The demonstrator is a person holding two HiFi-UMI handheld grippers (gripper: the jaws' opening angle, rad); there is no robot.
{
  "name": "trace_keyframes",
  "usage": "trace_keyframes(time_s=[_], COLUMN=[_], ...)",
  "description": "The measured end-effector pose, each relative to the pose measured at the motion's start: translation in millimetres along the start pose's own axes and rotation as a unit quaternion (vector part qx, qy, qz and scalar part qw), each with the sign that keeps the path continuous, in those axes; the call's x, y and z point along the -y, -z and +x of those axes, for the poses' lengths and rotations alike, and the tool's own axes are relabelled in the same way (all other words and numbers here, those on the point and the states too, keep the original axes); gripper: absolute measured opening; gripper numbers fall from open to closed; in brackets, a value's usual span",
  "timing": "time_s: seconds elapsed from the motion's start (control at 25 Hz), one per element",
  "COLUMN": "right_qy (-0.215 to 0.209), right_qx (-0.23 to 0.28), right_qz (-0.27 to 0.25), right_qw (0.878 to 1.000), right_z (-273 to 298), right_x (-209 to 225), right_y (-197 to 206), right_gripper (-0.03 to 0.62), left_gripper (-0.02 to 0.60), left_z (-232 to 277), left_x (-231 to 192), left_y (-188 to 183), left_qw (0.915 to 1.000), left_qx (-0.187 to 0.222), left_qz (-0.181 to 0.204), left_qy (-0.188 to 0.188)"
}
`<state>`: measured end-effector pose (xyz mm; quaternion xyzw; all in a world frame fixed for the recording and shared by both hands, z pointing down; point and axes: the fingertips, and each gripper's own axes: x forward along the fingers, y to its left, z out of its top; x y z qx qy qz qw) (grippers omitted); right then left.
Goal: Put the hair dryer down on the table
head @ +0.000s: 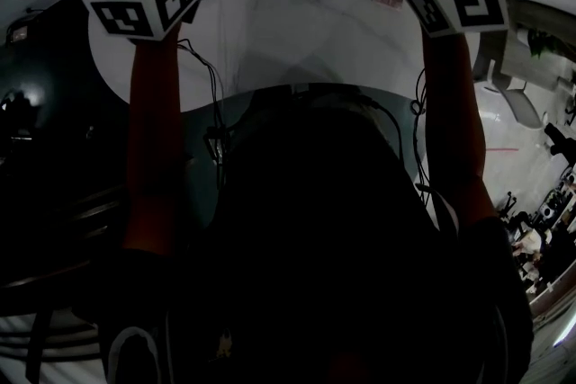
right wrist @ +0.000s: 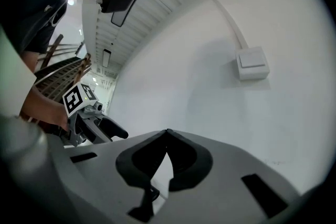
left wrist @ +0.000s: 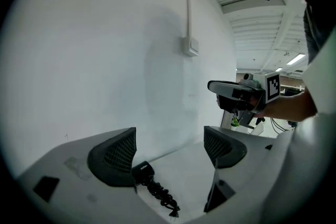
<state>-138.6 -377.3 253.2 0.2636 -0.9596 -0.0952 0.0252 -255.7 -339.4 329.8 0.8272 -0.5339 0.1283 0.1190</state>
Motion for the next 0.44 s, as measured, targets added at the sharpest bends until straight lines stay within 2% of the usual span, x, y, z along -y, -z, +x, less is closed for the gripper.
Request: trace_keyframes(time_s=[0.16,0.44], right_qy=[0.001,-0.006], right_qx=[0.013,0.017], right_qz=[-0.010,-0.015], right_qw=[1.000,1.000], right_z=[-16,-11], right_x=[-16,-27], right_y=[-39,-56], right_gripper=[0.009,0.009], left_gripper=[0.397,0.397], left_z=[-32,-44], left_x=[20,30], left_y=[-27,-43], left_qw=[0.9996,0.9969], left_qx=[0.026,0.053], left_qz=[0.008,-0.006], left_qy=[0.010,0.058])
